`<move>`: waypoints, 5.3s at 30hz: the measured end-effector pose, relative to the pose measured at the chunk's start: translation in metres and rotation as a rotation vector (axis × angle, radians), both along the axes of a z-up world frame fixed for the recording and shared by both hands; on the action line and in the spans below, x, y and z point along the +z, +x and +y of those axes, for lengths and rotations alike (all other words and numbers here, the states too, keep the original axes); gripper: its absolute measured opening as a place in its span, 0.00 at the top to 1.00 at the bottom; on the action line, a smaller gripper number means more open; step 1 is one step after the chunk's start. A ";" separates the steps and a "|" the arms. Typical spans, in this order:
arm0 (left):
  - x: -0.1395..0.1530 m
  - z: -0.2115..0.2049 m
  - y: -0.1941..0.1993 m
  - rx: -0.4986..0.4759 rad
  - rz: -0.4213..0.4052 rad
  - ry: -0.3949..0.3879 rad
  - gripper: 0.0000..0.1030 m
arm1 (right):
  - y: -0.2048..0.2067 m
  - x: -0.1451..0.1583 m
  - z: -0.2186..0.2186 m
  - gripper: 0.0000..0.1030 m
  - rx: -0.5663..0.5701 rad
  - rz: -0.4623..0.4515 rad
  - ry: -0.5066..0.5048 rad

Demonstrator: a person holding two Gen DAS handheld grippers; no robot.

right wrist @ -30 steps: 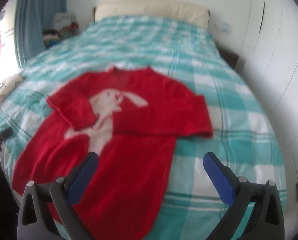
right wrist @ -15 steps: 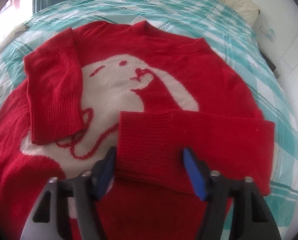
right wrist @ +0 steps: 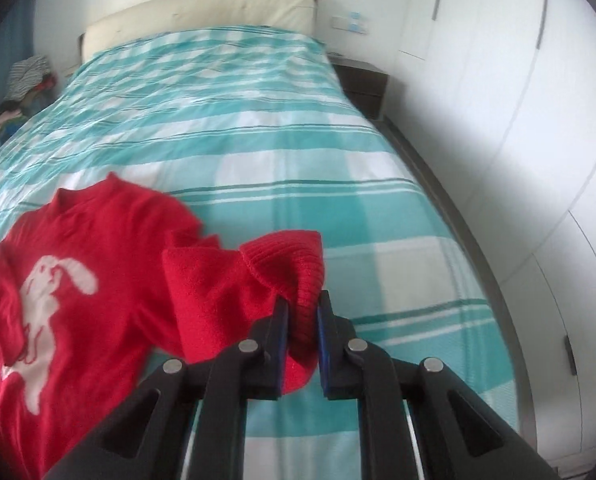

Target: Fold small clothes

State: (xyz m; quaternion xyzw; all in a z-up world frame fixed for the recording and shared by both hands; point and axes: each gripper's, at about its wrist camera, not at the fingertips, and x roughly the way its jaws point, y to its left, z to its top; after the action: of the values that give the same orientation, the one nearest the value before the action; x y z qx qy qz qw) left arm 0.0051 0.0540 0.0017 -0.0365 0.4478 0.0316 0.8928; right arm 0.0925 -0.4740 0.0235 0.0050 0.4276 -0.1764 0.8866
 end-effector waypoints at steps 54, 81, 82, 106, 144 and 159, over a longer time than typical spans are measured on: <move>-0.030 -0.038 0.000 -0.083 0.052 0.163 0.00 | -0.100 -0.072 -0.139 0.81 -0.409 -0.068 0.494; -0.046 -0.157 0.130 -0.574 0.189 0.237 0.91 | -0.108 -0.016 -0.101 0.56 -0.298 -0.204 0.310; -0.034 -0.145 0.130 -0.549 0.167 0.185 0.92 | -0.107 -0.015 -0.099 0.56 -0.294 -0.206 0.302; -0.067 0.242 0.136 0.514 0.243 0.212 0.93 | -0.095 -0.013 -0.084 0.54 -0.247 -0.203 0.234; -0.086 0.060 0.127 -0.580 0.074 0.010 0.00 | -0.137 -0.055 0.098 0.13 -0.133 -0.222 -0.003; -0.086 0.062 0.131 -0.587 0.091 0.032 0.00 | -0.127 -0.079 0.101 0.13 -0.183 -0.172 -0.015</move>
State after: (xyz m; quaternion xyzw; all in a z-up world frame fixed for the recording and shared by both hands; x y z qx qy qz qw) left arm 0.1359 0.1163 -0.0840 0.1100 0.4784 -0.2193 0.8431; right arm -0.0343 -0.3730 -0.0558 0.0524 0.3464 -0.2584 0.9003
